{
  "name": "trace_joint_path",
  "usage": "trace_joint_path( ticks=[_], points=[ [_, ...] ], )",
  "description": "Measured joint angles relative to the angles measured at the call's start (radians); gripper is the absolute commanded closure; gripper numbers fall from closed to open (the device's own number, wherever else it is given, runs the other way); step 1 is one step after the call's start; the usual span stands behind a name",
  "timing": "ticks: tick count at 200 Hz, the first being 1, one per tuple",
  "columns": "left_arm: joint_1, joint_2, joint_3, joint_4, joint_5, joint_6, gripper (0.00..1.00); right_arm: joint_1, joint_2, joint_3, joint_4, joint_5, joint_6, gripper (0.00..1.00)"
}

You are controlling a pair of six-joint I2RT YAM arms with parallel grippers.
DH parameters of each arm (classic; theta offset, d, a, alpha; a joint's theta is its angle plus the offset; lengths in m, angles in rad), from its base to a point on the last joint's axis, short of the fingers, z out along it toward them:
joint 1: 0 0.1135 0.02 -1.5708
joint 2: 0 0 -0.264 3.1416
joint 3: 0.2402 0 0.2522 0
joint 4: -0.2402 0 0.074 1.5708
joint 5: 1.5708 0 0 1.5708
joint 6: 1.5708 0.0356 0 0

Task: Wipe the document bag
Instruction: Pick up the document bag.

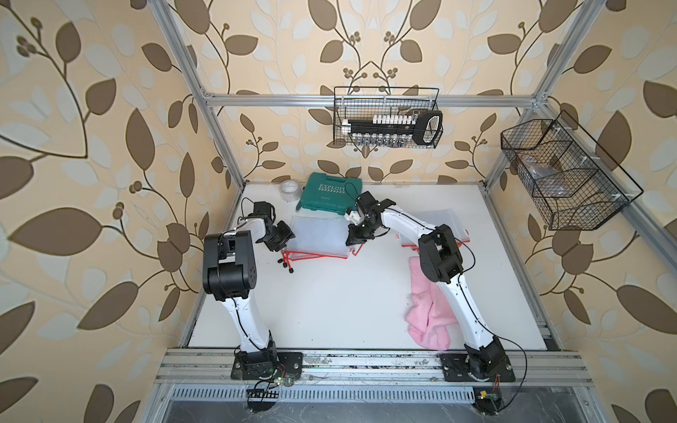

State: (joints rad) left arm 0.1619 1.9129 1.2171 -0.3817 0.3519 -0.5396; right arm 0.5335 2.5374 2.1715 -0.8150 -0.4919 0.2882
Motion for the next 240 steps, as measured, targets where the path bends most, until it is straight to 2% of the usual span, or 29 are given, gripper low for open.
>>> trace_joint_path(
  ticks=[86, 129, 156, 173, 184, 193, 240],
  points=[
    [-0.004, 0.0, -0.029, 0.056, 0.067, 0.035, 0.55, -0.014, 0.011, 0.0, 0.0, -0.05, 0.005, 1.0],
    [-0.003, -0.001, -0.057, 0.092, 0.106, 0.048, 0.71, -0.025, 0.02, 0.001, 0.004, -0.091, 0.016, 1.0],
    [-0.003, -0.003, -0.07, 0.113, 0.131, 0.04, 0.73, -0.027, 0.024, 0.007, 0.0, -0.098, 0.019, 1.0],
    [-0.003, -0.003, -0.073, 0.121, 0.144, 0.039, 0.7, -0.027, 0.026, 0.008, 0.0, -0.101, 0.019, 1.0],
    [-0.003, -0.004, -0.077, 0.128, 0.156, 0.031, 0.57, -0.027, 0.026, 0.009, -0.001, -0.102, 0.019, 1.0],
    [-0.003, -0.006, -0.078, 0.135, 0.174, 0.028, 0.53, -0.028, 0.027, 0.009, -0.001, -0.103, 0.019, 1.0],
    [-0.003, -0.021, -0.123, 0.213, 0.256, -0.039, 0.53, -0.029, 0.03, 0.013, -0.003, -0.107, 0.019, 1.0]
  ],
)
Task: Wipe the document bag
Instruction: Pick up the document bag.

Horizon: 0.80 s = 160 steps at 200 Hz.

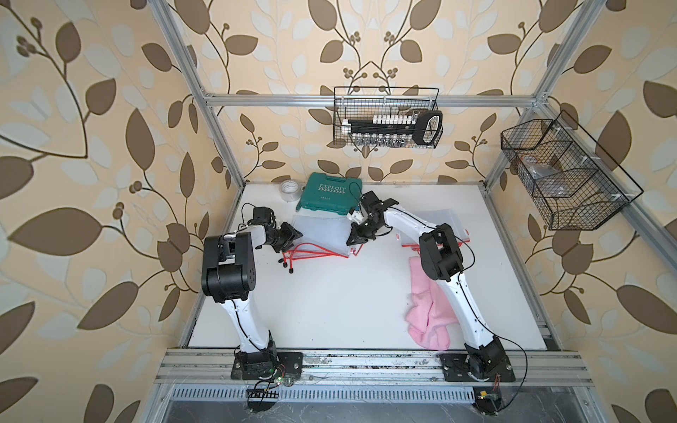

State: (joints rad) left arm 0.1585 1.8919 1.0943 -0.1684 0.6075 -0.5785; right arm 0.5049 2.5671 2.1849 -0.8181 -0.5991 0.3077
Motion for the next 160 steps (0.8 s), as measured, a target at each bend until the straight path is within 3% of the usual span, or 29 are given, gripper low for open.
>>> trace_joint_path(
  ticks=[66, 89, 160],
  points=[
    [0.007, -0.028, -0.052, 0.134, 0.122, -0.113, 0.56, -0.002, 0.002, 0.002, 0.0, -0.006, 0.003, 1.0],
    [0.011, -0.043, -0.051, 0.137, 0.124, -0.114, 0.62, -0.002, 0.002, 0.002, 0.0, -0.007, 0.003, 1.0],
    [0.013, -0.127, -0.049, 0.002, 0.064, -0.059, 0.61, -0.002, 0.002, 0.002, 0.002, -0.01, 0.003, 1.0]
  ],
)
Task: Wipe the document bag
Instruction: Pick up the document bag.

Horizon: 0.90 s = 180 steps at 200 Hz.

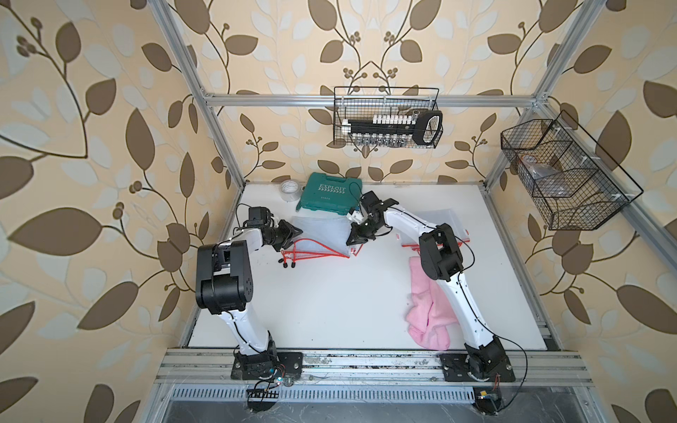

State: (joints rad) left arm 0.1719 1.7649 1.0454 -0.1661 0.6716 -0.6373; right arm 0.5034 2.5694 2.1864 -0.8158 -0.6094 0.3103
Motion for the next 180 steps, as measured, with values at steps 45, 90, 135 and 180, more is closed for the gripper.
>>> trace_joint_path(
  ticks=[45, 90, 135, 180],
  points=[
    [0.0, -0.045, 0.0, -0.049, -0.027, 0.029, 0.73, 0.0, 0.002, 0.0, 0.003, -0.005, 0.0, 1.0],
    [0.0, -0.047, 0.0, -0.063, -0.035, 0.043, 1.0, 0.0, 0.002, 0.0, 0.005, -0.006, 0.0, 1.0],
    [0.0, -0.047, 0.011, -0.073, -0.033, 0.036, 1.0, 0.0, 0.002, 0.012, 0.001, -0.013, 0.0, 0.62],
    [0.0, -0.093, 0.077, -0.101, -0.034, 0.007, 1.0, 0.008, -0.029, 0.06, -0.013, 0.048, -0.01, 0.22]
  ],
)
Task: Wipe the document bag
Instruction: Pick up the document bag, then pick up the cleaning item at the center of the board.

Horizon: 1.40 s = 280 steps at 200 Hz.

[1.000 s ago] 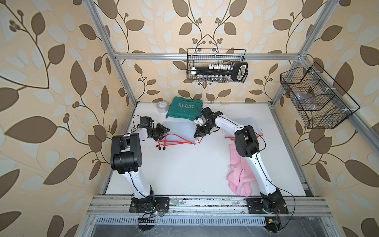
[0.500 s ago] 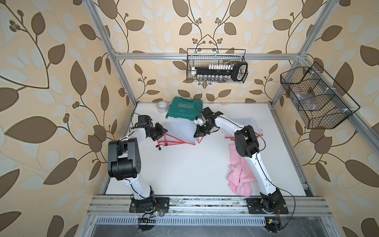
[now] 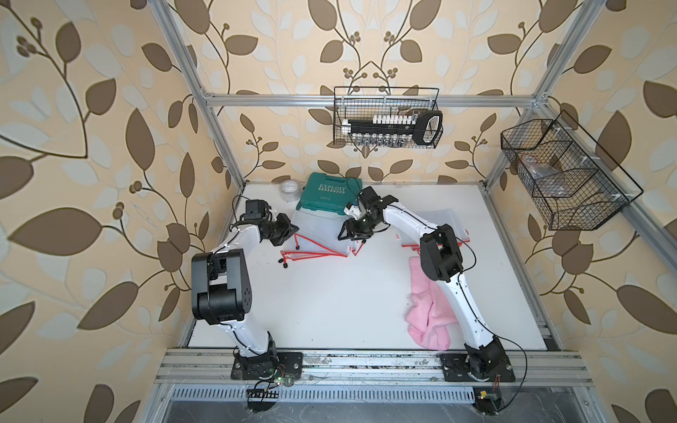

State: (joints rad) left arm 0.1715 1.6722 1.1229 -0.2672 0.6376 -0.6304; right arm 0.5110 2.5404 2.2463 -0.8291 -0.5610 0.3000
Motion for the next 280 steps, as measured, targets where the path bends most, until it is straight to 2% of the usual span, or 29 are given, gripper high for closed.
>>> trace_joint_path(
  ticks=[21, 25, 36, 66, 92, 149, 188, 221, 269, 280],
  points=[
    [0.0, -0.056, 0.031, -0.002, -0.001, -0.027, 1.0, -0.003, -0.053, -0.01, -0.024, 0.047, -0.008, 0.13],
    [0.0, -0.068, 0.035, -0.002, -0.001, -0.034, 1.0, -0.004, -0.068, -0.017, -0.025, 0.053, -0.016, 0.06],
    [0.0, -0.105, 0.039, 0.0, 0.001, -0.056, 1.0, -0.008, -0.132, -0.055, -0.03, 0.08, -0.015, 0.02],
    [-0.002, -0.206, 0.027, -0.001, 0.009, -0.114, 1.0, -0.011, -0.35, -0.192, -0.05, 0.151, -0.02, 0.02],
    [-0.03, -0.331, -0.045, -0.018, 0.004, -0.145, 1.0, -0.012, -0.534, -0.352, -0.072, 0.237, -0.019, 0.02],
    [-0.237, -0.64, -0.367, -0.075, -0.088, -0.249, 1.0, -0.012, -0.777, -0.813, -0.208, 0.472, 0.023, 0.02],
    [-0.426, -0.797, -0.516, -0.111, -0.206, -0.345, 1.0, -0.013, -0.956, -1.019, -0.258, 0.592, 0.086, 0.02],
    [-0.55, -0.815, -0.663, -0.073, -0.288, -0.425, 1.0, -0.03, -0.993, -1.168, -0.236, 0.632, 0.138, 0.02],
    [-0.586, -0.75, -0.794, 0.021, -0.38, -0.484, 1.0, -0.048, -0.991, -1.332, -0.175, 0.616, 0.195, 0.02],
    [-0.592, -0.73, -0.808, 0.047, -0.392, -0.495, 1.0, -0.048, -0.991, -1.344, -0.152, 0.592, 0.206, 0.08]
  ],
)
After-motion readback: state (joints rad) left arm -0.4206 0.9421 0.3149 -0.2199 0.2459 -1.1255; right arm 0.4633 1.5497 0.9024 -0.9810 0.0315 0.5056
